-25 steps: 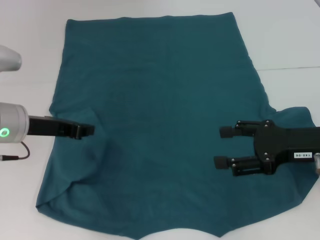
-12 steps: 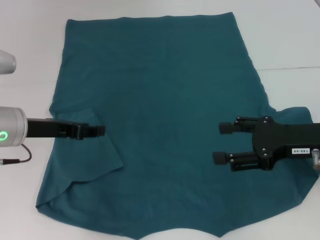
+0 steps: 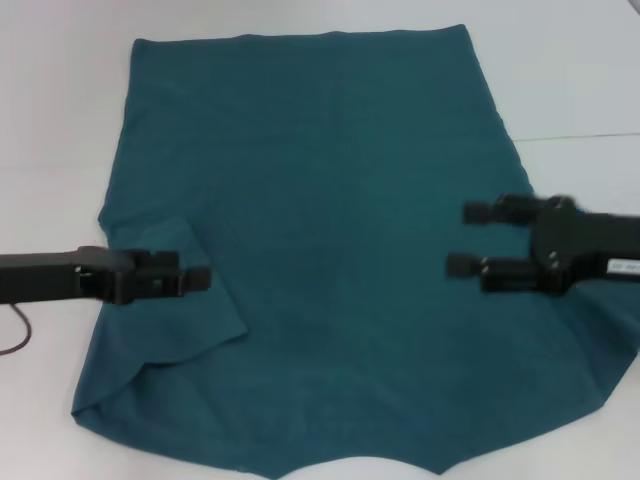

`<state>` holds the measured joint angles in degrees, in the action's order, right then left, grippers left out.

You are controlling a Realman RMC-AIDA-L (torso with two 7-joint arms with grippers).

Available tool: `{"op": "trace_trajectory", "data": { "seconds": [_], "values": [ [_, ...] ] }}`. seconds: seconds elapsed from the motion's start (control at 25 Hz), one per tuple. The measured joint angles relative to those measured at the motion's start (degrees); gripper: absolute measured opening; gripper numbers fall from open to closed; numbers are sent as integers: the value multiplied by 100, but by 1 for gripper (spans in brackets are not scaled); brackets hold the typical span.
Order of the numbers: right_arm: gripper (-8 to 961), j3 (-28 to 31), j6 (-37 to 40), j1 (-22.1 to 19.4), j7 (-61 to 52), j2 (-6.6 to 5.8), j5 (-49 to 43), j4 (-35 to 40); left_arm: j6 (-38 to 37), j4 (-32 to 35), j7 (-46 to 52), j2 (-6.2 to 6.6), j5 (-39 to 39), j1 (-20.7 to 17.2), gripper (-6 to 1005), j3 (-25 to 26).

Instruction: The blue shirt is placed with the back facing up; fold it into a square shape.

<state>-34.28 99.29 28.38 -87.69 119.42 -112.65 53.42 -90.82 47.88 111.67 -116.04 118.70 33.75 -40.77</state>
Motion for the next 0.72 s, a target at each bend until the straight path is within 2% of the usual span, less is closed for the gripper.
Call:
{"op": "trace_trajectory", "data": {
  "seconds": [0.08, 0.2, 0.32, 0.52, 0.72],
  "values": [
    [840, 109, -128, -54, -293, -3, -58, 345, -410, -314, -273, 124, -50, 27, 791, 286],
    [839, 148, -324, -124, -924, -3, -284, 940, -1018, -451, -659, 181, -35, 41, 797, 506],
    [839, 150, -390, -140, -1645, -22, -664, 1575, -1553, -446, -919, 194, 2, 44, 797, 487],
    [838, 154, -491, -87, -2981, -19, -1716, 2627, -1748, -455, -976, 172, 53, 70, 796, 294],
    [837, 181, -445, 79, -4187, -82, -2791, 3053, -1677, -471, -975, 159, 150, 88, 795, 257]
  ]
}}
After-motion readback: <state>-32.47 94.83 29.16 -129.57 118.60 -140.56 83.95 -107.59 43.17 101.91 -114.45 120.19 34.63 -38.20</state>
